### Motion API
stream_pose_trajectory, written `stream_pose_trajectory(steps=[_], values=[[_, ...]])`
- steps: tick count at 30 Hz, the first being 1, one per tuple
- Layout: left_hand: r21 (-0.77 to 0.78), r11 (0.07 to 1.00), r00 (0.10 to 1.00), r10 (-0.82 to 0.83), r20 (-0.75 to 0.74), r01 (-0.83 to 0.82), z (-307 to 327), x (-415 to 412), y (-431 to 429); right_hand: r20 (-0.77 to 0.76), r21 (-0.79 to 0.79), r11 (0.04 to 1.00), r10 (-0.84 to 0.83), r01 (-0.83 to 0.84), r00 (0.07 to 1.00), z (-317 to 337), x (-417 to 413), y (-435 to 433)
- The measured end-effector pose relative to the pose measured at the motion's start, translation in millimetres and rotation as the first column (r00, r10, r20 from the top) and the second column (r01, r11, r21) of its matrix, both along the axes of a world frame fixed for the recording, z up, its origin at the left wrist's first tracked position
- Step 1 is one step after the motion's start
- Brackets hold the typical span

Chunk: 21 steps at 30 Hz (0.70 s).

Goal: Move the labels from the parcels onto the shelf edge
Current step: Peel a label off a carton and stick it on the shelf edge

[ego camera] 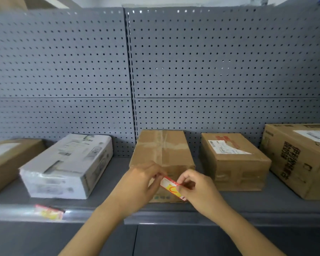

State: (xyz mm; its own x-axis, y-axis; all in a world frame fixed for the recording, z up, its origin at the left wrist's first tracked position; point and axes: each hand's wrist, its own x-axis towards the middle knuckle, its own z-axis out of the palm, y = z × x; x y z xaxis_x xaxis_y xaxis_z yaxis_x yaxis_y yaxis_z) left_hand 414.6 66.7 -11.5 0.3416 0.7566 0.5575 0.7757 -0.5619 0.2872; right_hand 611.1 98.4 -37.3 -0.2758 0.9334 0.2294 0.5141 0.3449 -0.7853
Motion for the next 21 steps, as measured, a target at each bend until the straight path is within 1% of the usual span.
stream_pose_trajectory(steps=[2, 5, 8, 11, 17, 19, 21], values=[[0.011, 1.000, 1.000, 0.022, -0.016, -0.022, -10.8, -7.8, -7.9, 0.011, -0.023, 1.000, -0.014, 0.014, 1.000, -10.6, -7.2, -4.5], [0.010, 0.995, 0.995, 0.097, -0.032, -0.096, -33.9, -18.1, -15.3, 0.031, -0.061, 0.998, -0.026, 0.028, 0.999, -26.0, -8.2, -6.6], [-0.094, 0.983, 0.986, 0.151, -0.071, -0.157, -64.8, -27.6, -17.2, 0.038, -0.103, 0.995, -0.004, 0.007, 0.999, -37.1, -3.9, -6.1], [-0.203, 0.965, 0.982, 0.142, -0.121, -0.165, -92.1, -31.0, -18.3, 0.027, -0.111, 0.994, -0.017, 0.020, 0.999, -49.4, -3.1, -4.5], [-0.296, 0.928, 0.948, 0.138, -0.288, -0.225, -131.3, -17.7, -10.7, -0.027, -0.099, 0.994, -0.040, 0.037, 0.999, -69.8, -11.4, -2.9], [-0.287, 0.929, 0.946, 0.149, -0.287, -0.233, -137.4, -14.2, -8.2, -0.029, -0.077, 0.996, -0.037, 0.034, 0.999, -72.3, -13.5, -1.4], [-0.240, 0.937, 0.945, 0.186, -0.268, -0.253, -139.6, -11.0, -8.9, -0.035, -0.060, 0.998, -0.028, 0.026, 0.999, -74.6, -15.0, -0.3]])
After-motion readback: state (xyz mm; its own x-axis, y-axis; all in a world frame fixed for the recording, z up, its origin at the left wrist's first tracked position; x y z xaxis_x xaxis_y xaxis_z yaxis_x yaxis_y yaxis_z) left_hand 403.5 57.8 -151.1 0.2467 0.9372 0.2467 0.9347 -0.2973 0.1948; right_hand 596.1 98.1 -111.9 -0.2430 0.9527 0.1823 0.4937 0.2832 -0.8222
